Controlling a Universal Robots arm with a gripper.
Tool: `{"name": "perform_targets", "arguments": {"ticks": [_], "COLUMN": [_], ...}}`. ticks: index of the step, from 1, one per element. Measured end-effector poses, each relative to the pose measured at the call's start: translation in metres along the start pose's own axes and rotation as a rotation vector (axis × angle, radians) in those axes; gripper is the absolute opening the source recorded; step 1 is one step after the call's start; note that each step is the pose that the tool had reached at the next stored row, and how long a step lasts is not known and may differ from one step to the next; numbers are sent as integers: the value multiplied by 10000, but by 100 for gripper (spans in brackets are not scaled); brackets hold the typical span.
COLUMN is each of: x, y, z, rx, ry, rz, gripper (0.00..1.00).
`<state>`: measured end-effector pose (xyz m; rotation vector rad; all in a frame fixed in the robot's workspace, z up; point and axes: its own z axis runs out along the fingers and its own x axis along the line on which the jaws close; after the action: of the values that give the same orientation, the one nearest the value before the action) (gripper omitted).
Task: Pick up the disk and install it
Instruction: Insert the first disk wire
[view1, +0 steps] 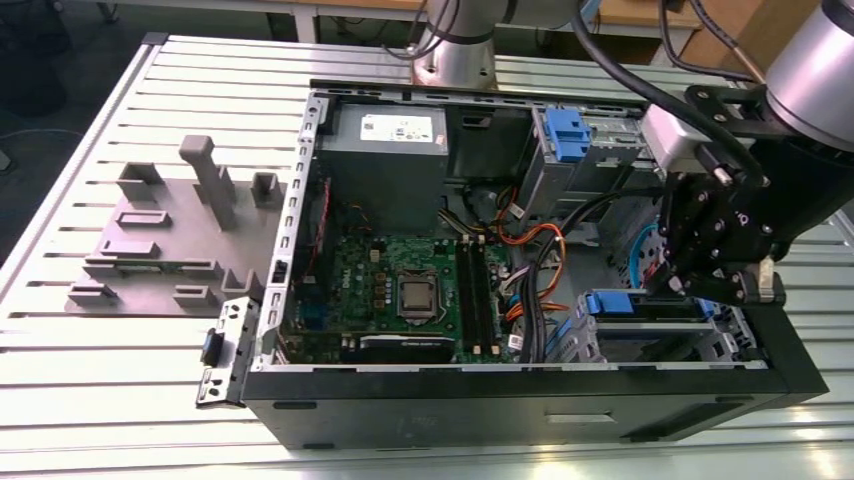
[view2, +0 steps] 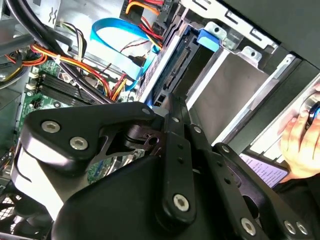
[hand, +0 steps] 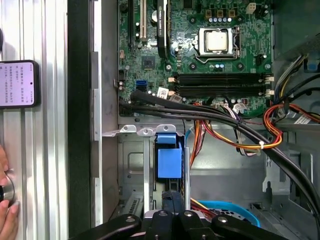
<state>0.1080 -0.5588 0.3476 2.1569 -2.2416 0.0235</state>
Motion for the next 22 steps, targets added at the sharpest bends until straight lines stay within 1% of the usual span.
{"name": "perform_targets", "arguments": {"ticks": [3,6,11,15,17,18,22], "x": [1,-2,-18,-31,-35,-36,-35], "y": [-7,-37,-144,-245,-278,-285,-288], "z": [-49,-57,-60,-61,-62,-62,-62], "rx": [0,-2,-29,-58,-66,-67,-67], "ry": [-1,-3,0,1,2,1,1], "rz": [-1,0,-2,-2,-3,-3,-2], "gripper": [11,11,11,11,11,18,18]}}
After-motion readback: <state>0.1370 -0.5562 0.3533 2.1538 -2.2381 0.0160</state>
